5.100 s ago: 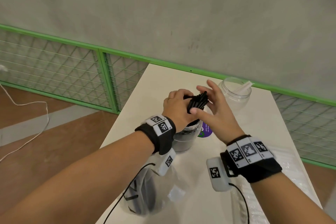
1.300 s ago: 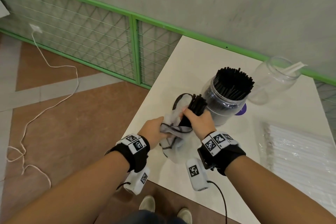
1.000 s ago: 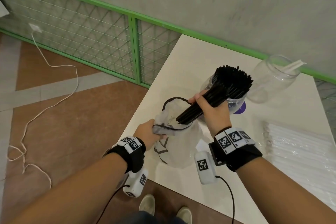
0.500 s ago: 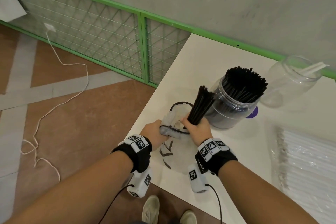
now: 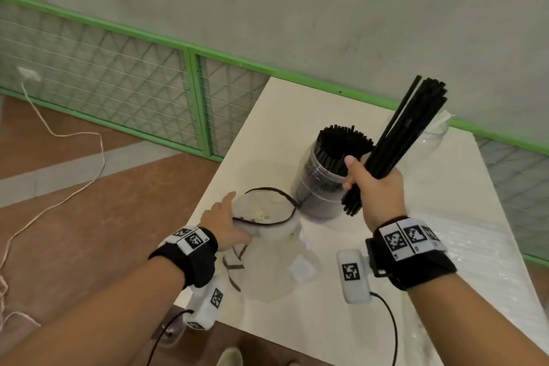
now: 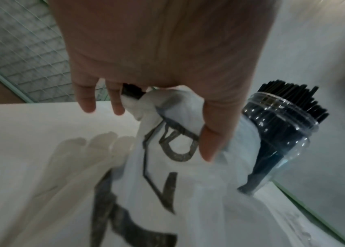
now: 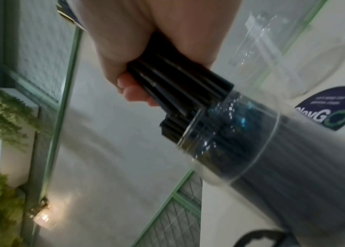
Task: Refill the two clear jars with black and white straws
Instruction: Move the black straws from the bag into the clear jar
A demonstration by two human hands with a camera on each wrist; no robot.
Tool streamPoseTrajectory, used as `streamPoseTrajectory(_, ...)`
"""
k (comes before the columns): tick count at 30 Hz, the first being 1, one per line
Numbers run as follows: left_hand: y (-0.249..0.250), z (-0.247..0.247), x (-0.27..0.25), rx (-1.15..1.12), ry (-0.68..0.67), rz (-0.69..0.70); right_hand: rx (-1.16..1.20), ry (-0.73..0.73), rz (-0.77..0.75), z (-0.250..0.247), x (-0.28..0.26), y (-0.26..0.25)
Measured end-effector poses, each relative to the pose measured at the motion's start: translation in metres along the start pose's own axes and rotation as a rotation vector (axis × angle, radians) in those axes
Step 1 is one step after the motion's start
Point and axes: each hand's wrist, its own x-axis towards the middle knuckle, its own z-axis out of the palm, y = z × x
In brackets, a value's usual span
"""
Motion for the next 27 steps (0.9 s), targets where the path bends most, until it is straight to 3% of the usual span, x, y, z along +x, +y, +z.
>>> streamPoseTrajectory(5, 0.033, -0.012, -0.001, 0.052, 0.067, 0.149, 0.255, 0.118, 0.103, -0.012, 0.036, -0.004)
streamPoseTrajectory(7, 0.046, -0.011, 0.002, 0.018, 0.024, 0.173, 0.306, 0.139, 0.134, -0.009, 0.049, -0.005)
streamPoseTrajectory(10, 0.059, -0.004, 0.004, 0.045, -0.046, 0.171, 0.276, 0.161, 0.107, -0.005, 0.062, -0.002)
streamPoseTrajectory(14, 0.073, 0.007, 0.001, 0.160, 0.054, 0.168, 0.125, 0.185, 0.057, 0.001, 0.067, 0.000)
streamPoseTrajectory(15, 0.080, 0.007, -0.001, 0.161, 0.121, 0.240, 0.090, 0.186, 0.046, 0.002, 0.067, 0.000)
streamPoseTrajectory(18, 0.110, 0.005, -0.011, 0.025, 0.307, 0.657, 0.022, 0.160, 0.013, 0.005, 0.065, 0.002)
streamPoseTrajectory(21, 0.142, 0.003, -0.015, 0.160, 0.306, 0.912, -0.017, 0.138, -0.021, 0.006, 0.061, 0.008)
streamPoseTrajectory(24, 0.162, 0.002, -0.008, 0.409, 0.280, 0.860, -0.031, 0.153, -0.037, 0.004, 0.057, 0.016)
streamPoseTrajectory(27, 0.163, 0.001, -0.002, 0.410, 0.304, 0.786, -0.112, 0.178, -0.090, 0.003, 0.055, 0.023)
